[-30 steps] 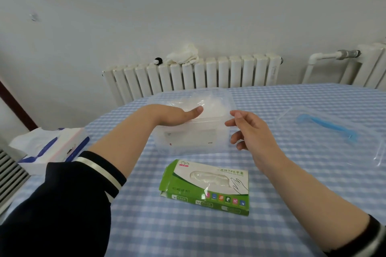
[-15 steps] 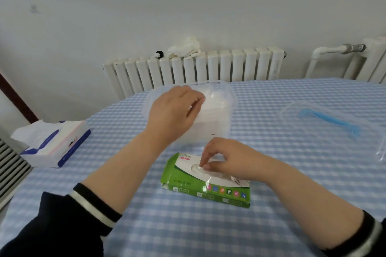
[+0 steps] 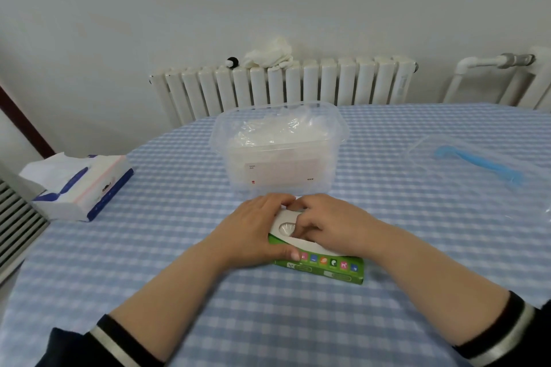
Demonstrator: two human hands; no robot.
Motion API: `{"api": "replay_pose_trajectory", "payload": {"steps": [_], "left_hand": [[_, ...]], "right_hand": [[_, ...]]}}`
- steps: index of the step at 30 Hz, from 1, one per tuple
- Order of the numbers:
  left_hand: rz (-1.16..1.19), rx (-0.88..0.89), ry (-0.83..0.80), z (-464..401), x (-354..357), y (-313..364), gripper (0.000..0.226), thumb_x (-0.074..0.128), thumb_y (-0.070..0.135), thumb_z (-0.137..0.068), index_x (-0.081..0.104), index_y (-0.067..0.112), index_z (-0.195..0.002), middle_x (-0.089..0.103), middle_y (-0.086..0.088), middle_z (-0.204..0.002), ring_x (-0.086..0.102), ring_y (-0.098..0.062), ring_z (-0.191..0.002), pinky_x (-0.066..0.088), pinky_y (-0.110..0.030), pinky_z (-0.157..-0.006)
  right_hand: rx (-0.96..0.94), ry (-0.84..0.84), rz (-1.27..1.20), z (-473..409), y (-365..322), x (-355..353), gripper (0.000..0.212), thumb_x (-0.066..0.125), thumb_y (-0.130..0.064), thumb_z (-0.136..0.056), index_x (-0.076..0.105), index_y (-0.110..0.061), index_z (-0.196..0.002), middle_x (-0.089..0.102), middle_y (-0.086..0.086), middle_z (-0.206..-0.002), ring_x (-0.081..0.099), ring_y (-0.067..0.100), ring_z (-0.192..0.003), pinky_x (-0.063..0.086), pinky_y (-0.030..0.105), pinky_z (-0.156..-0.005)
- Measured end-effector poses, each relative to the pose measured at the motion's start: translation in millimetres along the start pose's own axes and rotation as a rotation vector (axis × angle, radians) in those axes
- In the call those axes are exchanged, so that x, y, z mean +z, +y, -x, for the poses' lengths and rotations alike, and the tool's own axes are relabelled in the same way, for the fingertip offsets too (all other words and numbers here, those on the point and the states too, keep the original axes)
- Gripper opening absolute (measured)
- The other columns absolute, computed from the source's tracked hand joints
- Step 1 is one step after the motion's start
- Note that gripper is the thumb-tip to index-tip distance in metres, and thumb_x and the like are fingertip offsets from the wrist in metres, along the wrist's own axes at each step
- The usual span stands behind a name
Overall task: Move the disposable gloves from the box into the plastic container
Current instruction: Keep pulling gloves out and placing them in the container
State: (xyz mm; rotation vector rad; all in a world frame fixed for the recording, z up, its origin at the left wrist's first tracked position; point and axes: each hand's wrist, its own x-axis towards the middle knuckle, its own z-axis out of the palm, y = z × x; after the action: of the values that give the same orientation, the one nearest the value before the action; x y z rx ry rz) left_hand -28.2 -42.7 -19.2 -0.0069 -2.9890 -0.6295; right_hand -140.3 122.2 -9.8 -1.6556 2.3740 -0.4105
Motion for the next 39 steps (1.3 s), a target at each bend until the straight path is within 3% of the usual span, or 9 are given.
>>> {"api": "replay_pose_trajectory", "payload": {"steps": [7,11,15,20,24,27,30,34,39], "left_hand": [[0.035,-0.062,-0.007,4.3,-2.1,4.0,0.087,0.076,0.067,-0.065,0.038,0.038,-0.138,0.04,0.027,-0.122,0.036,0.004,-0.112,0.032,-0.02,-0.095],[-0.003,-0.073,-0.023,2.2,-2.5,5.7,0.075,0.073,0.069,-0.067,0.047,0.038,-0.13,0.05,0.019,-0.124,0.042,-0.001,-0.113,0.037,-0.024,-0.098],[-0.008,-0.049,-0.02,0.5,-1.3,2.8,0.079,0.071,0.073,-0.065,0.048,0.039,-0.132,0.052,0.016,-0.125,0.046,-0.005,-0.113,0.039,-0.024,-0.097],[-0.011,0.025,-0.003,1.0,-1.1,0.4,0.092,0.063,0.079,-0.059,0.048,0.033,-0.137,0.047,0.019,-0.137,0.031,0.003,-0.131,0.011,-0.004,-0.107],[0.443,-0.018,0.148,6.7,-12.4,10.1,0.059,0.049,0.081,-0.069,0.056,0.048,-0.118,0.054,0.027,-0.129,0.044,0.006,-0.126,0.034,-0.018,-0.107],[0.71,-0.002,0.199,-1.2,-24.2,19.5,0.088,0.032,0.099,-0.061,0.061,0.037,-0.117,0.064,0.023,-0.121,0.056,0.003,-0.117,0.04,-0.013,-0.097],[1.011,-0.026,0.119,-11.5,-33.5,23.8,0.106,0.031,0.099,-0.056,0.064,0.019,-0.118,0.071,0.001,-0.116,0.064,-0.015,-0.115,0.047,-0.032,-0.098],[1.394,-0.066,-0.018,-13.1,-49.7,27.2,0.103,0.018,0.082,-0.072,0.072,0.003,-0.113,0.063,-0.022,-0.125,0.059,-0.033,-0.12,0.044,-0.042,-0.101],[1.317,-0.007,-0.319,-16.8,-75.9,19.2,0.093,0.045,0.079,-0.077,0.065,0.001,-0.124,0.056,-0.019,-0.137,0.049,-0.03,-0.133,0.04,-0.038,-0.111]], "right_hand": [[0.051,0.007,-0.441,5.4,2.8,-9.3,0.013,0.066,-0.028,-0.09,0.065,-0.036,-0.08,0.051,-0.02,-0.125,0.052,-0.012,-0.098,0.041,0.019,-0.091],[0.076,0.217,-0.608,7.2,0.3,-23.6,0.012,0.062,-0.02,-0.093,0.065,-0.025,-0.083,0.069,-0.006,-0.095,0.062,0.004,-0.084,0.049,0.021,-0.079],[0.102,0.614,-0.972,9.8,-7.4,-41.7,0.016,0.053,-0.015,-0.097,0.058,-0.017,-0.082,0.062,-0.003,-0.071,0.058,0.013,-0.072,0.048,0.025,-0.071],[0.113,0.726,-1.256,19.3,-13.9,-58.7,0.022,0.039,-0.023,-0.103,0.049,-0.013,-0.087,0.072,0.003,-0.076,0.067,0.02,-0.062,0.055,0.029,-0.065],[0.108,0.712,-1.188,19.6,-14.4,-59.9,0.012,0.046,-0.019,-0.099,0.048,-0.015,-0.088,0.073,0.002,-0.077,0.059,0.015,-0.054,0.049,0.026,-0.056],[0.091,0.711,-1.087,20.5,-12.5,-62.2,0.01,0.051,-0.01,-0.097,0.047,-0.017,-0.091,0.071,-0.001,-0.07,0.049,0.013,-0.052,0.042,0.022,-0.049],[0.019,0.645,-1.012,25.2,-13.8,-67.5,0.02,0.052,-0.001,-0.096,0.049,-0.02,-0.101,0.069,-0.001,-0.069,0.043,0.015,-0.049,0.036,0.02,-0.044],[-0.064,0.408,-0.923,30.1,-12.7,-74.4,0.041,0.061,-0.002,-0.091,0.052,-0.032,-0.117,0.064,-0.002,-0.085,0.04,0.013,-0.051,0.036,0.018,-0.048],[-0.071,0.266,-0.643,39.6,-16.2,-82.9,0.064,0.063,-0.003,-0.09,0.047,-0.054,-0.125,0.057,-0.012,-0.098,0.041,0.008,-0.057,0.047,0.022,-0.066]]}}
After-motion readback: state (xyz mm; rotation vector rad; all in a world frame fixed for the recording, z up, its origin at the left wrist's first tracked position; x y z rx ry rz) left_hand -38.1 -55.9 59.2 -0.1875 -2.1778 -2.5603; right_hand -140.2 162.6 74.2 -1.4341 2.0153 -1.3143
